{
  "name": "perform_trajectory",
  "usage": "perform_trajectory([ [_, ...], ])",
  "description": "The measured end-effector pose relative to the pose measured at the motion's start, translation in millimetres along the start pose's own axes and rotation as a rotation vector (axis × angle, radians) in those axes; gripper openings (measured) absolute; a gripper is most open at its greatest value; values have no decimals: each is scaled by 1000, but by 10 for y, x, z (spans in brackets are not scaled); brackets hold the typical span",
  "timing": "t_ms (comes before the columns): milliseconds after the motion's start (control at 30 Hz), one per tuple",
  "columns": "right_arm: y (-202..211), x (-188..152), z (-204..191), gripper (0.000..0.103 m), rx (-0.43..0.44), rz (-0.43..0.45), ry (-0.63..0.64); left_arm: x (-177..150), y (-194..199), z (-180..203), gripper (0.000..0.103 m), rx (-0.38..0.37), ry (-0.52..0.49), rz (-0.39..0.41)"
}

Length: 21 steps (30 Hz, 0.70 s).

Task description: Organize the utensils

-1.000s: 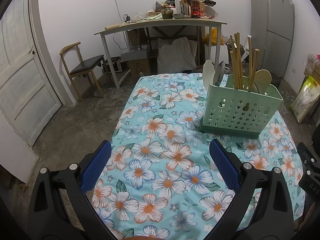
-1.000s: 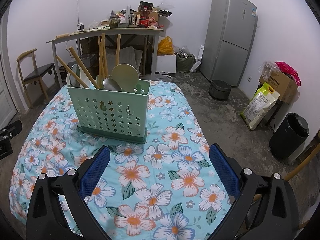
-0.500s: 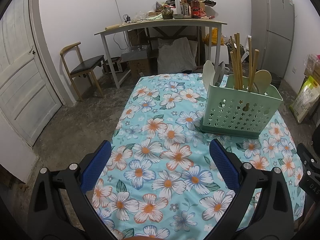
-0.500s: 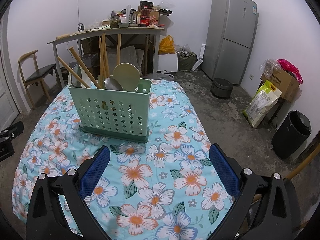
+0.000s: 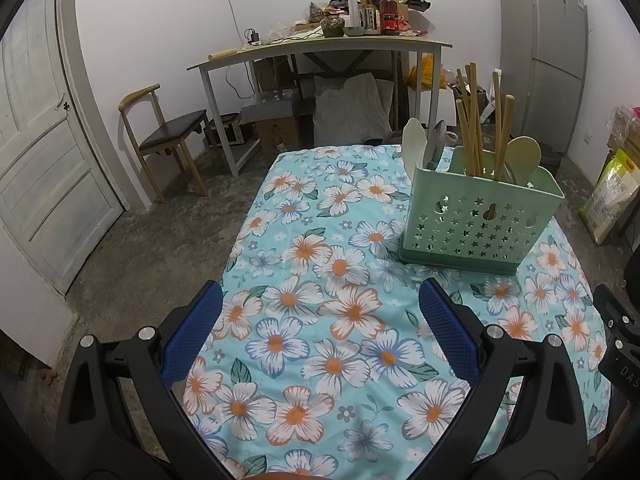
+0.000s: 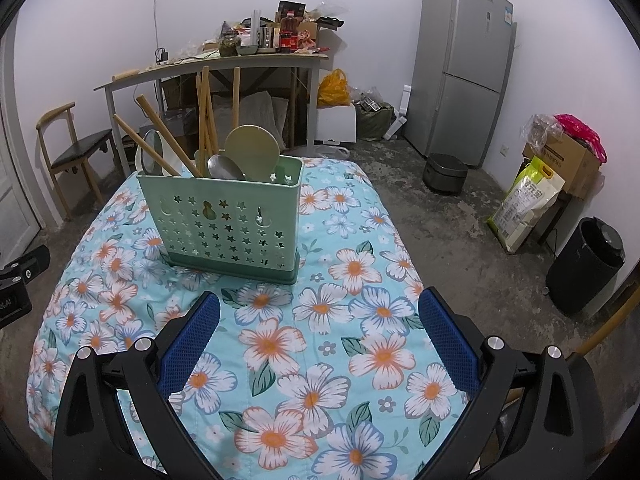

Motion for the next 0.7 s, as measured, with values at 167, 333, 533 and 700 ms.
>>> perform_trajectory([
  [167,-3,0,8,97,0,-2,-1,-4,1,2,95,0,0,-1],
  [333,-3,-2,3,97,2,0,0,-2,1,2,95,0,0,0],
  [533,-10,-12,18,97,3,-3,-1,-2,-1,0,95,0,0,-2],
  [700,-8,-10,17,97,3,-2,0,0,-3,-2,95,0,1,-2],
])
Point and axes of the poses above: each gripper's, at about its wrist camera, not at the fingertips, and y roughly against the way its jaws point, z to its right, x to its top, the point moved 6 cm from there along -y, roughly the way its jaws point, and after that the axes turned 1 degree about z, right-handed, at the moved point
